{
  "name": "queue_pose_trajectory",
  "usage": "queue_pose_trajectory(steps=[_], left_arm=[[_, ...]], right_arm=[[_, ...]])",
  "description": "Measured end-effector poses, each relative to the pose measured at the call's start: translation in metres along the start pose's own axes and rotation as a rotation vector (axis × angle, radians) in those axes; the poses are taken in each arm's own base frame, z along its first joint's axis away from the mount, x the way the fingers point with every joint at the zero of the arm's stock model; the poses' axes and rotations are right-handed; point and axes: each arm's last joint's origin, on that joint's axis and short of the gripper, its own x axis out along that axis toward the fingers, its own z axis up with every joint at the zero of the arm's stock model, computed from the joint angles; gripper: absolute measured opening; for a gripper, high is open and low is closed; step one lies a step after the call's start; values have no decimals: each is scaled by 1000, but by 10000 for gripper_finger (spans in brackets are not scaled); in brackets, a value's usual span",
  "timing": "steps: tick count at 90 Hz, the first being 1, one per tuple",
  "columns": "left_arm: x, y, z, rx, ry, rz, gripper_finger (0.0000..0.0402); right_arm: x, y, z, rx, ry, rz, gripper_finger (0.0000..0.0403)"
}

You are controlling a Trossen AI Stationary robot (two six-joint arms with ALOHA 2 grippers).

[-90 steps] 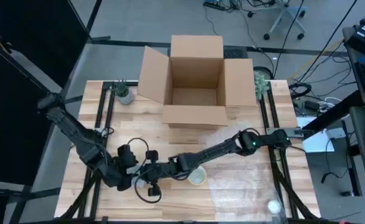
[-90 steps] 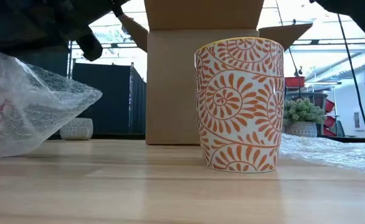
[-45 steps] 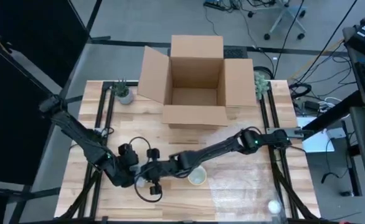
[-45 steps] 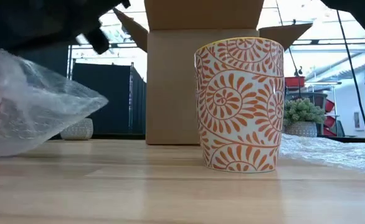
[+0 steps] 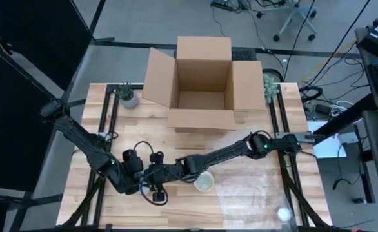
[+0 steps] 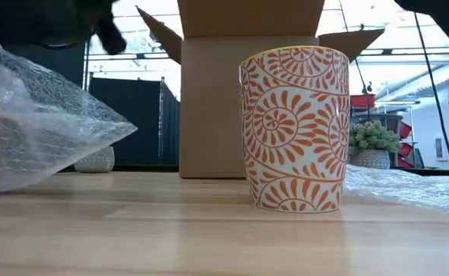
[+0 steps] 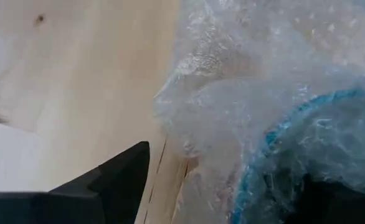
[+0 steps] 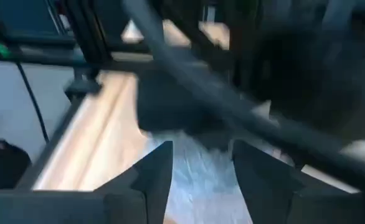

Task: Wrap mug
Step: Wrap the red mug with the bubble wrap

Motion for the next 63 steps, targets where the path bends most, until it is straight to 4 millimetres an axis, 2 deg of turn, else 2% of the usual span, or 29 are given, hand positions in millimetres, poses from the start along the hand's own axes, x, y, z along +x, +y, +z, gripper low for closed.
queue_pose_trajectory(steps=[13,25,63], left_arm=[[-6,-4,5,19,6,-22,270],[-15,-8,12,34,2,-33,270],[-70,-7,37,29,-15,-48,270]], right_arm=[[12,-6,-12,27,21,-13,157],[13,-6,-13,27,23,-15,157],[13,-7,-13,24,31,-17,157]])
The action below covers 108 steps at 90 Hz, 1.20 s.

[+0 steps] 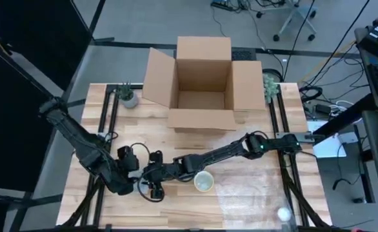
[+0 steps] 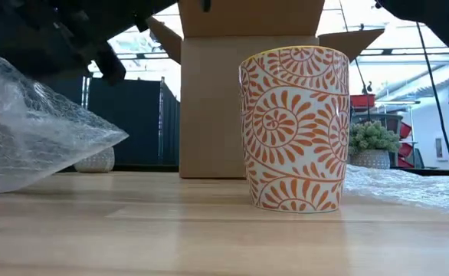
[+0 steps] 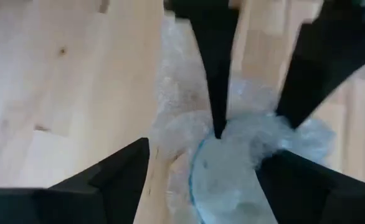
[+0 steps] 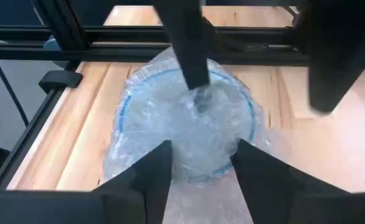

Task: Wrap mug
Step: Wrap the red mug with the bubble wrap

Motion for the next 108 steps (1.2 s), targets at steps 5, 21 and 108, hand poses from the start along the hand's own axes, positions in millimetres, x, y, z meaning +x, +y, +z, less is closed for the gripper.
queue_pose_trajectory(steps=[5,21,108], left_arm=[[-2,-1,2,-13,-20,-26,270],[-2,-2,1,-34,19,-73,270],[34,12,-33,-112,171,23,270]], right_arm=[[0,0,0,0,0,0,157],[0,0,0,-1,3,-1,157],[3,-13,10,79,-106,-9,157]])
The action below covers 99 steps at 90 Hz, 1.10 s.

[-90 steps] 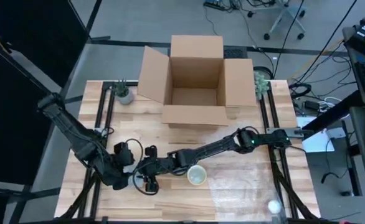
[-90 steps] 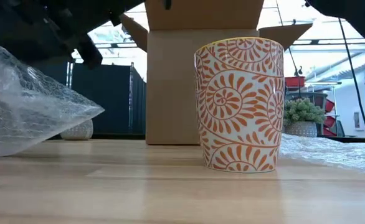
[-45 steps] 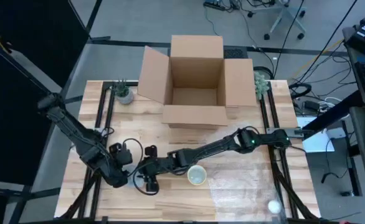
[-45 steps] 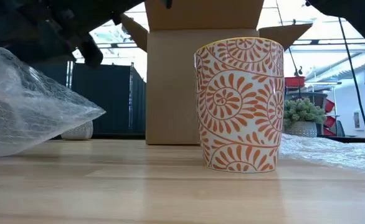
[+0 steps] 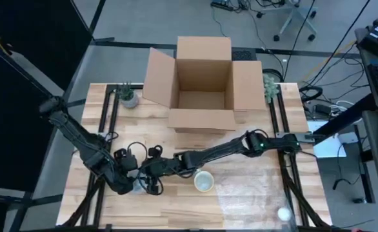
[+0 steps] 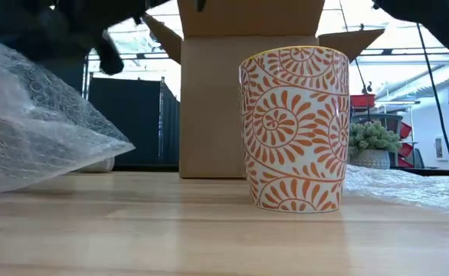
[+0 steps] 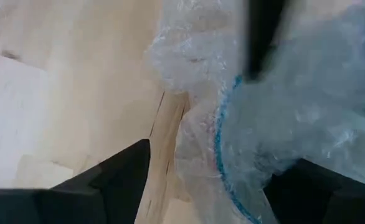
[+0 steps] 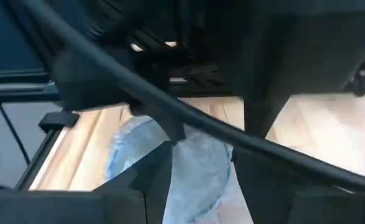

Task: Wrap mug
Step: Wrap the red mug with the bubble wrap

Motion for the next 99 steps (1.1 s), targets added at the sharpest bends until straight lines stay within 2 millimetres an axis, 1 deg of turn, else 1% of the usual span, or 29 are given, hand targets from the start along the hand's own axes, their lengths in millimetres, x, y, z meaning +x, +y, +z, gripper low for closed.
queue_pose_trajectory(steps=[6,12,22,31,41,47,54,69,77,90,99], left_arm=[[-3,-2,2,0,-1,-5,270],[-10,-5,5,-3,-6,-17,270],[-26,-8,12,-1,-17,-29,270],[-36,-10,17,1,-78,-31,270],[-39,-9,19,6,-155,-4,270],[-37,-7,19,6,-198,34,270],[-30,-4,17,3,-208,59,270],[-6,-4,9,-6,-166,43,270],[3,-4,3,-8,-135,17,270],[8,-2,-1,-8,-121,15,270],[9,-1,-2,-2,-114,22,270]], right_arm=[[6,-1,-8,3,18,-4,157],[7,-1,-10,2,27,-6,157],[8,-1,-12,3,29,-6,157],[8,0,-11,-1,20,-3,157],[8,0,-11,-3,17,-3,157],[8,0,-11,-3,19,-3,157],[8,0,-11,-3,20,-3,157],[8,0,-11,-8,20,-3,157],[8,0,-11,-8,21,0,157],[4,-1,-6,-38,22,-4,157],[-6,0,6,-66,6,-1,157]])
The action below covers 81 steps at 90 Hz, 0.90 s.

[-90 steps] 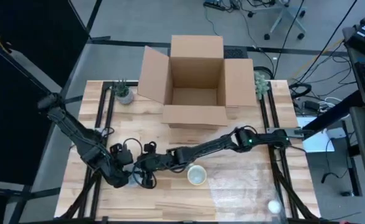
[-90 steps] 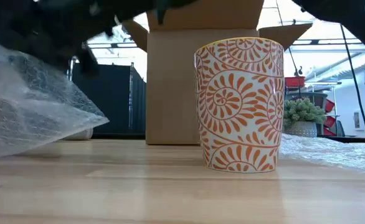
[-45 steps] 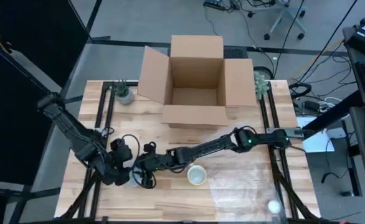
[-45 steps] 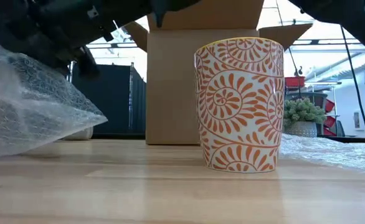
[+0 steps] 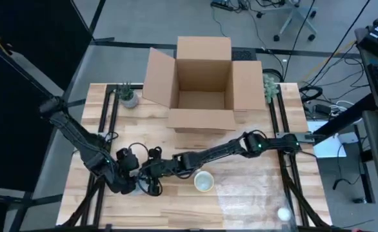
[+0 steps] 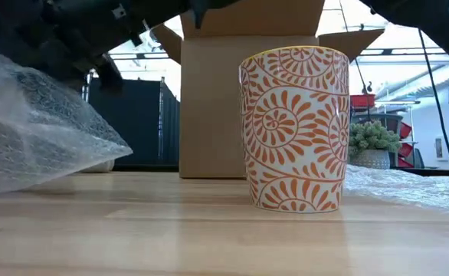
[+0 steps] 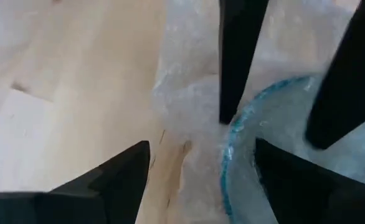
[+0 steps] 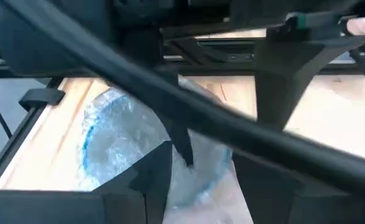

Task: Wrap mug
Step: Wrap the red mug with the bubble wrap, then put the wrapped red mug into the cardboard box

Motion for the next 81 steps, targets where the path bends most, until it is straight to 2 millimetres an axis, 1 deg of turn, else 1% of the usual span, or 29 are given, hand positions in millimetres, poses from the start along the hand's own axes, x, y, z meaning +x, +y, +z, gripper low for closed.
queue_pose_trajectory(steps=[8,15,26,36,43,48,58,70,81], left_arm=[[1,1,-1,7,2,4,270],[1,1,-1,8,3,5,270],[1,1,-1,9,3,6,270],[1,1,-1,10,4,6,270],[1,1,-1,10,4,6,270],[1,1,-1,9,4,6,270],[1,1,-1,7,4,5,270],[1,1,-1,-39,8,1,270],[4,2,-2,-46,10,8,270]], right_arm=[[-13,0,17,-9,-33,3,157],[-21,0,25,-10,-29,2,157],[-27,-1,22,-24,56,-5,157],[-29,4,18,-3,90,0,157],[-22,10,13,17,66,13,157],[-15,13,5,16,62,15,157],[0,12,-9,36,54,15,157],[6,11,-15,50,64,5,157],[7,11,-15,47,51,6,157]])
